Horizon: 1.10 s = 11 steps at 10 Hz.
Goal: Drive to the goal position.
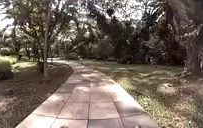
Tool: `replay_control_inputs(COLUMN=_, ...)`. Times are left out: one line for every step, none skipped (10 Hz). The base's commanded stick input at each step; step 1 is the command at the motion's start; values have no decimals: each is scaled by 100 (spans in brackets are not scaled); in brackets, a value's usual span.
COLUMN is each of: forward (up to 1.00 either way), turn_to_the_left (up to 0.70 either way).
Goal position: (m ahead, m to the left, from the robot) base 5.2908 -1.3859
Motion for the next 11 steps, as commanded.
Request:
replay_control_inputs(forward=45, turn_to_the_left=3)
replay_control_inputs(forward=45, turn_to_the_left=18)
replay_control_inputs(forward=45, turn_to_the_left=26)
replay_control_inputs(forward=45, turn_to_the_left=27)
replay_control_inputs(forward=45, turn_to_the_left=27)
replay_control_inputs(forward=45, turn_to_the_left=27)
replay_control_inputs(forward=45, turn_to_the_left=27)
replay_control_inputs(forward=45, turn_to_the_left=27)
replay_control_inputs(forward=45, turn_to_the_left=27)
replay_control_inputs(forward=45, turn_to_the_left=27)
replay_control_inputs(forward=45, turn_to_the_left=27)
